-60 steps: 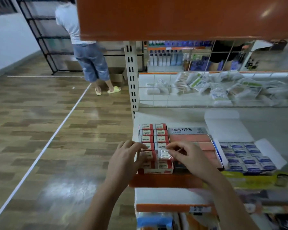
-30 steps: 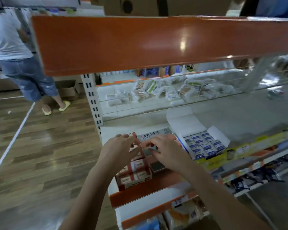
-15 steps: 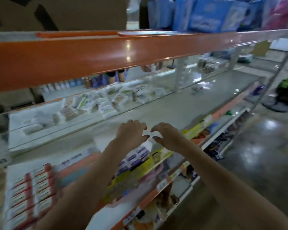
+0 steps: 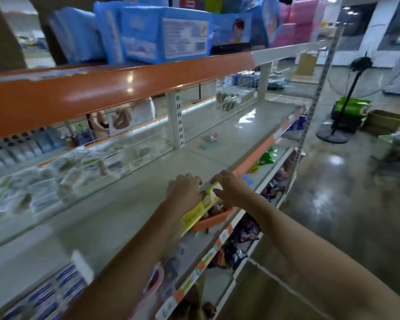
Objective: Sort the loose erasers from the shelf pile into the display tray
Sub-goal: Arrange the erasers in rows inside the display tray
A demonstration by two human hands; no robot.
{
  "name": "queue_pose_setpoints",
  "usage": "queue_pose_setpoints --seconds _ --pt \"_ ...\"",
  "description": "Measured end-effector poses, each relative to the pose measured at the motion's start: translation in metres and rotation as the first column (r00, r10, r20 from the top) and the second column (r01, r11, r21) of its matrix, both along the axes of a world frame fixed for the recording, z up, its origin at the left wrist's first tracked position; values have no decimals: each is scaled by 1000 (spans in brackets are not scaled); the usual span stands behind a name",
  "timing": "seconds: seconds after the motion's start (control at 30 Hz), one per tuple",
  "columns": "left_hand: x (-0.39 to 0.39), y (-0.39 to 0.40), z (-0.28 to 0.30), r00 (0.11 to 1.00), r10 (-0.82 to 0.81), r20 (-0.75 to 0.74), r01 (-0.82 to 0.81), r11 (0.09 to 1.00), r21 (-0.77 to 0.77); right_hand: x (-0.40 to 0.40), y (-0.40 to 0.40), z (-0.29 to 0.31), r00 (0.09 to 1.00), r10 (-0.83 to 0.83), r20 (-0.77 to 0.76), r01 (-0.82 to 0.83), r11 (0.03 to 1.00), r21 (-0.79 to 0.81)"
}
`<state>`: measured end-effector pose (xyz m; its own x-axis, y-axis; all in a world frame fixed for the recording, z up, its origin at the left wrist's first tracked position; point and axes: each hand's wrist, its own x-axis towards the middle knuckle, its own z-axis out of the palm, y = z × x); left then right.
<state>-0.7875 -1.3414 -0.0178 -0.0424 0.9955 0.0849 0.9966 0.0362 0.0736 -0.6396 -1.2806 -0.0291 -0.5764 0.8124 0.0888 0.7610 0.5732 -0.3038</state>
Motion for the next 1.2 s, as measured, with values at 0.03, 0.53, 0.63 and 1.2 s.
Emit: queue_pose_setpoints --seconds 0.03,0.53,0.63,1.2 --pt "5 15 -1 1000 -2 -9 2 1000 -5 6 14 -1 1000 -5 2 5 1000 -4" --pt "9 261 -31 996 84 20 -82 994 -70 39 266 -22 1000 -19 24 21 997 -80" --pt "2 290 -38 991 128 46 -123 988 -91 41 306 -29 999 -18 34 21 995 -97" --pt "-4 351 -71 816 521 250 -535 845 -13 -27 433 -61 899 435 -53 -438 896 -70"
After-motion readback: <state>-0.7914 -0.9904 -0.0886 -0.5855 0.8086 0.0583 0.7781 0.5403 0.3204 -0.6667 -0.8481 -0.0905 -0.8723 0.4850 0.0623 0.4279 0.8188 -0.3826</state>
